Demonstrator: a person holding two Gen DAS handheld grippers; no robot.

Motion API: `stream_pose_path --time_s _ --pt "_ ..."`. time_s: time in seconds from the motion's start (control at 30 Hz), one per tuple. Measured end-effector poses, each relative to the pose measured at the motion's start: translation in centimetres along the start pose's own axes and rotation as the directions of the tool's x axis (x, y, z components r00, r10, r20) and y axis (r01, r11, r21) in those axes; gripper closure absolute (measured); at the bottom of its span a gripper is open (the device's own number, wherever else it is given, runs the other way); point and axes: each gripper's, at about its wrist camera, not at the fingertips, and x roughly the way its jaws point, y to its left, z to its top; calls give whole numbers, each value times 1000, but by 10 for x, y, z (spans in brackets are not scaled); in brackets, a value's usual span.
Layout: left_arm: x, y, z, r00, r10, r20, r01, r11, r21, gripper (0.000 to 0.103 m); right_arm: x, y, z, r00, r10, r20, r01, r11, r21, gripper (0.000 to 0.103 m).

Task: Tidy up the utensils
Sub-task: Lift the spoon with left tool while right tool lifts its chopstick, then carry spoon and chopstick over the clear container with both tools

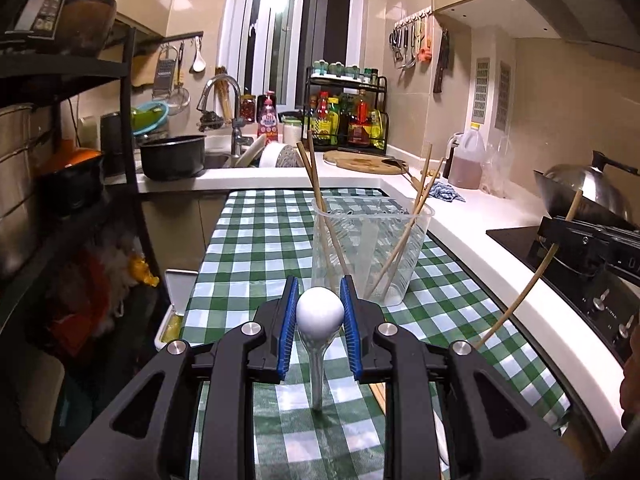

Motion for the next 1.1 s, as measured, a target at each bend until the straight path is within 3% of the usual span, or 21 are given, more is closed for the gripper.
stream_pose_path --time_s 0.4,1.1 --pt "35 7 22 994 -45 -104 44 999 -8 81 44 -2 17 996 11 -88 -13 1000 -21 96" --pt "29 7 24 994 -80 -76 78 997 -21 82 63 -1 -3 993 2 -116 -4 1000 -19 96"
